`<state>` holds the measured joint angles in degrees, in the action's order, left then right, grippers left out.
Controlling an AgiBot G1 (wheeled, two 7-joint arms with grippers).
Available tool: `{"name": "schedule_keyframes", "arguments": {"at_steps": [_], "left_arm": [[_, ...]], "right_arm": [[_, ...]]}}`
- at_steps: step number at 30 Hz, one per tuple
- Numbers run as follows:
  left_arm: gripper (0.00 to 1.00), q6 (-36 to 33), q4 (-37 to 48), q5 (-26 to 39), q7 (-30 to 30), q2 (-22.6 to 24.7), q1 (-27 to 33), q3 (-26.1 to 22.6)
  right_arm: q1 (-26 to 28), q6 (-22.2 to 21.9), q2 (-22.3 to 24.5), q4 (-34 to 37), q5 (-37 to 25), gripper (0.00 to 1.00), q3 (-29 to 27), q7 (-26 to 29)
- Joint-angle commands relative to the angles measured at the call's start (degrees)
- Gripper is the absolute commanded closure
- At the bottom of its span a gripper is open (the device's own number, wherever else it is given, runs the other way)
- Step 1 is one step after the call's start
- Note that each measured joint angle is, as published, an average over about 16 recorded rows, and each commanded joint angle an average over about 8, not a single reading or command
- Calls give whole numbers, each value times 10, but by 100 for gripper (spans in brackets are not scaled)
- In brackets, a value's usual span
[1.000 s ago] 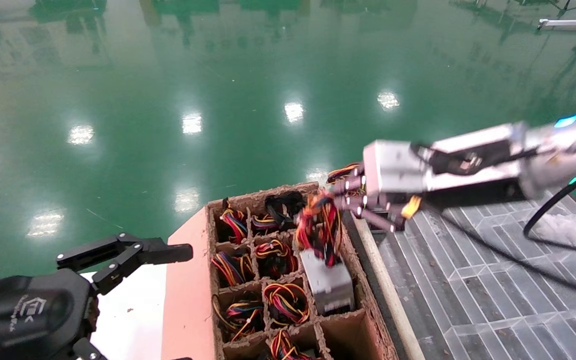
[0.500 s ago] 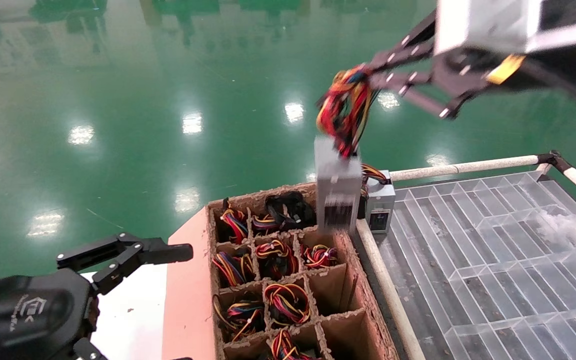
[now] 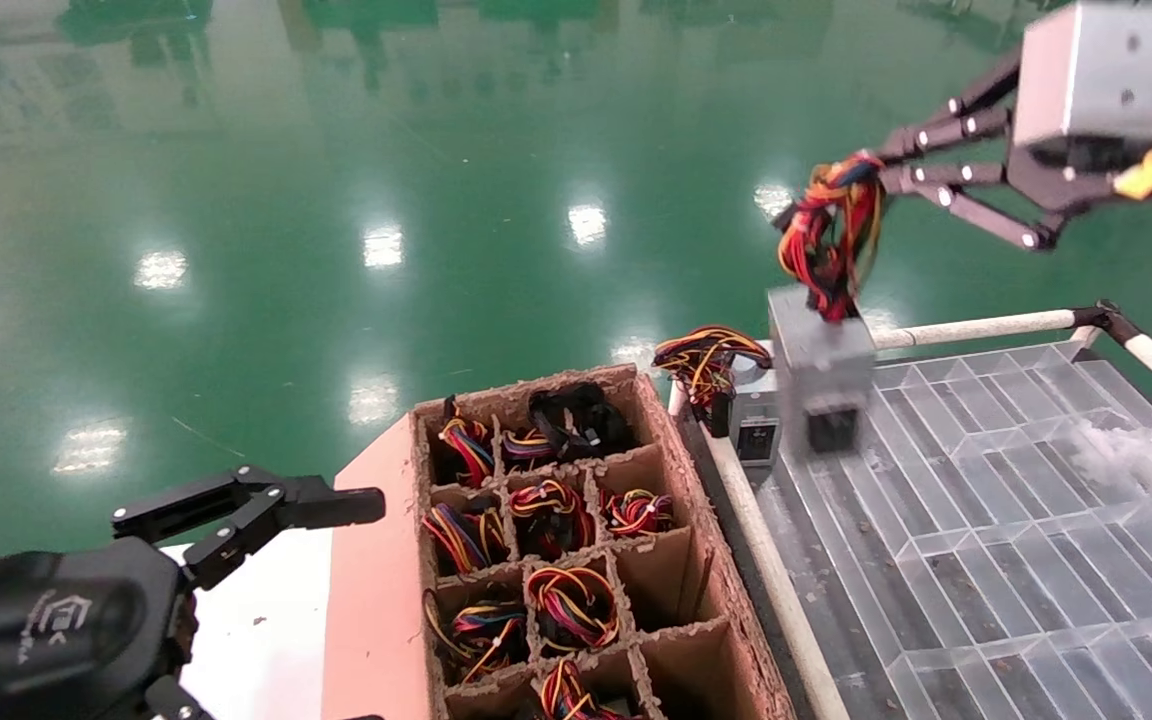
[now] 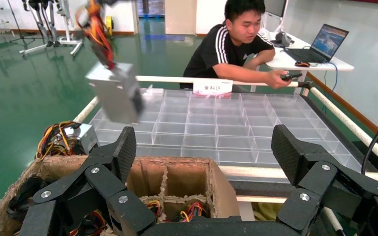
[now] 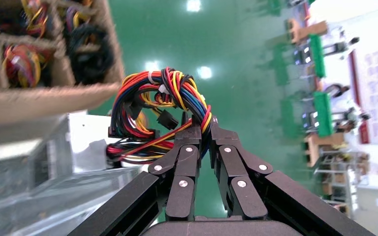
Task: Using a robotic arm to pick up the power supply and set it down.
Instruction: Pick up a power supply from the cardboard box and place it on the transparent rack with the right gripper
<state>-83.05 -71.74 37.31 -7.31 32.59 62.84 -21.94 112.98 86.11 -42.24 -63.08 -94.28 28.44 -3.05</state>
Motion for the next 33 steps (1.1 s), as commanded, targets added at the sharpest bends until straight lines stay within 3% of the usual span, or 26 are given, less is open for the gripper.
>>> {"name": "schedule_keyframes", "arguments": {"at_steps": [1,15,33], "left_arm": [[0,0,0,0,0,0,0,0],[0,0,0,0,0,0,0,0],[0,0,0,0,0,0,0,0]], "right_arm": [[-2,5,5,13,-4,100,3,-13],[-51,0,5,53,-13,100,21,-46],[-49,-16,-48,142,-32,100,42,-99]]}}
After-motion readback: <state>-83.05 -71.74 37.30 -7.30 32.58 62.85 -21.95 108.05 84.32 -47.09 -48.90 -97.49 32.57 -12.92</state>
